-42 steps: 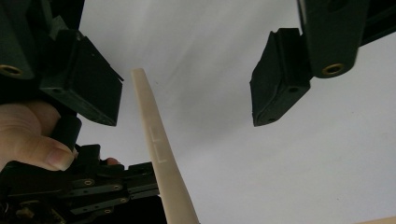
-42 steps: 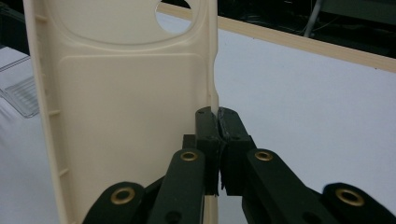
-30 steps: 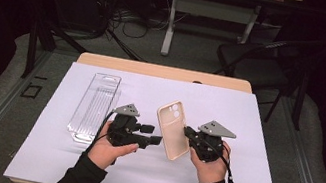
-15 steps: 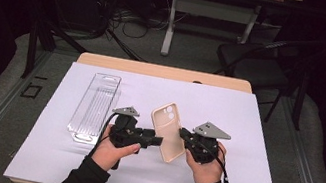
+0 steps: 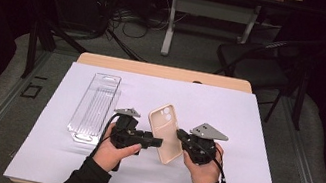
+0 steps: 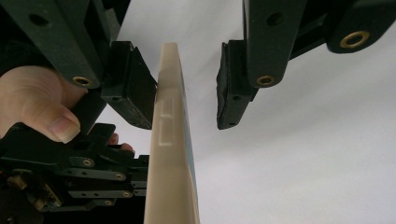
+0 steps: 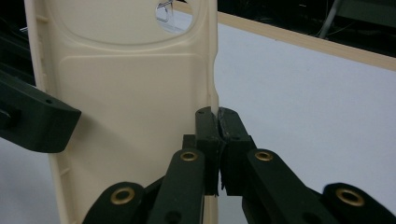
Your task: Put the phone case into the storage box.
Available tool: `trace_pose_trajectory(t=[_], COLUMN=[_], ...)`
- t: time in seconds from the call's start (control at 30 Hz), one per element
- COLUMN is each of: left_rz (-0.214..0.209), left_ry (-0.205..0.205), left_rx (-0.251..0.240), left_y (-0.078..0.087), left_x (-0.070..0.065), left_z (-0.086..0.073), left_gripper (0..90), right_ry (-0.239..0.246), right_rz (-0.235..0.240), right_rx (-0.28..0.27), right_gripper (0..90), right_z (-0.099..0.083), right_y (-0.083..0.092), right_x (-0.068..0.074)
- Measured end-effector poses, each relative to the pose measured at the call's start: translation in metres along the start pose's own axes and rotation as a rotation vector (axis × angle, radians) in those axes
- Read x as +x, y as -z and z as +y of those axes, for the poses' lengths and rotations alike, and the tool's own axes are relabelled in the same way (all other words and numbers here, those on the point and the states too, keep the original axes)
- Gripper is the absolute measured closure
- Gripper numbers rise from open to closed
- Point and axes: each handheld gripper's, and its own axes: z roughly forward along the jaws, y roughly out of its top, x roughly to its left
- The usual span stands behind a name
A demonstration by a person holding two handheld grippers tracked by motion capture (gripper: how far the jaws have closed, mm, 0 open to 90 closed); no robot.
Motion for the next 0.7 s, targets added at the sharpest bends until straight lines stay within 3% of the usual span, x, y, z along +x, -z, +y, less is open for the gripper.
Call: trace_pose_trajectory(t=[0.17, 0.3, 0.7], left_rz=[0.003, -0.018, -0.016], left_ry=[0.037, 0.044, 0.070], left_rx=[0.000, 0.004, 0.007], left_y=[-0.0004, -0.0007, -0.0030], left_x=[0.0004, -0.0001, 0.0007], left_z=[-0.0014, -0.0015, -0.0032], left_gripper=[57.5, 62.5, 66.6], right_ry=[-0.002, 0.005, 0.003], right_rz=[0.006, 0.011, 0.016], right_rx=[0.006, 0.006, 0.008], right_gripper=[88.4, 88.4, 88.4], right_z=[-0.0005, -0.0010, -0.0022], right_y=[-0.0007, -0.0017, -0.0031], right_x=[0.0010, 0.0026, 0.0055])
